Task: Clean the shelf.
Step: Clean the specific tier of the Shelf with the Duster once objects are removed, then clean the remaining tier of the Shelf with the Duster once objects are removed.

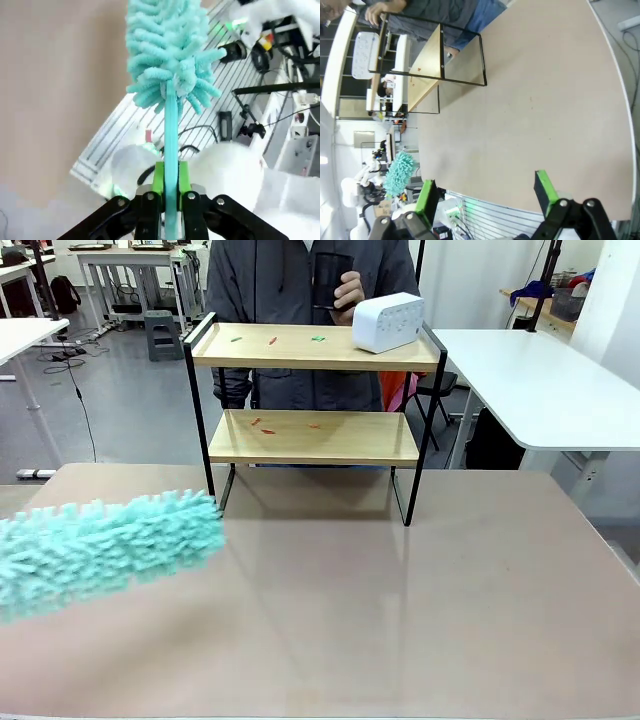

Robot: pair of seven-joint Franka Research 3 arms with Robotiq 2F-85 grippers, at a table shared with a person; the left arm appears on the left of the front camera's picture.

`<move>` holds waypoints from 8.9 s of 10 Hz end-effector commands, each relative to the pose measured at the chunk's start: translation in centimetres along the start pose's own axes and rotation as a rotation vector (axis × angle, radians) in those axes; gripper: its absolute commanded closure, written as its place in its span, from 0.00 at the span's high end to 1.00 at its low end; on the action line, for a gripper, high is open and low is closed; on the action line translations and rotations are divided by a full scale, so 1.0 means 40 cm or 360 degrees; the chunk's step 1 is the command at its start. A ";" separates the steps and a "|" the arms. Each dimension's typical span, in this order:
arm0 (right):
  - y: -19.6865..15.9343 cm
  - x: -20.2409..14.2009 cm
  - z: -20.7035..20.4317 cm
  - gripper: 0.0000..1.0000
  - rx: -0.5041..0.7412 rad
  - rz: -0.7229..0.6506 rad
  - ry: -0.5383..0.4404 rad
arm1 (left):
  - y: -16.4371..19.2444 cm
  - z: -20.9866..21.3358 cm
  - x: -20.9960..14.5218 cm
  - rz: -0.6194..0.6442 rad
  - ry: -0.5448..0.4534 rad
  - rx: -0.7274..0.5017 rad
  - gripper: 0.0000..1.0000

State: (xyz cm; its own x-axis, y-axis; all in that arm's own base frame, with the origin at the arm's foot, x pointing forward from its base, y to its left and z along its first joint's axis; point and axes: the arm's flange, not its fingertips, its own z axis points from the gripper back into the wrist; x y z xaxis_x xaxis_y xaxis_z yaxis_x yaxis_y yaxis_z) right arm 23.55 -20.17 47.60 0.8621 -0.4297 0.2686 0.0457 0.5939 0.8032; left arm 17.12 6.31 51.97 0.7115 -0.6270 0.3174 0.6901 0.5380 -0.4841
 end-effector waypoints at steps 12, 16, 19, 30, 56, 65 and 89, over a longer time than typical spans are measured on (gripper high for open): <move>0.002 0.003 -0.001 1.00 0.0040 0.0035 -0.0018 | -0.065 -0.169 0.394 0.0555 -0.0452 0.0279 0.12; 0.002 0.003 -0.001 1.00 0.0040 0.0035 -0.0018 | -0.054 -0.209 0.494 0.0715 -0.0589 0.0466 0.12; 0.002 0.003 -0.001 1.00 0.0040 0.0035 -0.0018 | -0.027 -0.249 0.597 0.0852 -0.0678 0.0629 0.12; 0.002 0.003 -0.001 1.00 0.0040 0.0035 -0.0018 | 0.007 -0.408 0.848 0.0795 -0.0579 0.0802 0.12; 0.002 0.003 -0.001 1.00 0.0040 0.0035 -0.0018 | 0.300 0.136 0.088 0.1142 -0.1218 -0.0116 0.12; 0.002 0.003 -0.001 1.00 0.0040 0.0035 -0.0018 | 0.255 0.180 -0.041 0.0846 -0.1252 -0.0008 0.12; 0.002 0.003 -0.001 1.00 0.0040 0.0035 -0.0018 | -0.157 0.129 0.692 0.0818 -0.1077 0.0259 0.12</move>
State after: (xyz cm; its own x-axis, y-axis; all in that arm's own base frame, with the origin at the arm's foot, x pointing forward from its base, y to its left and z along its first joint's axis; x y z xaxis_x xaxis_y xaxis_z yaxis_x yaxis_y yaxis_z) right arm 23.48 -20.13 47.61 0.8643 -0.4273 0.2653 0.0471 0.5939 0.8032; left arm 33.61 -11.08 67.49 0.8270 0.1491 0.5420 0.2454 0.7717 -0.5867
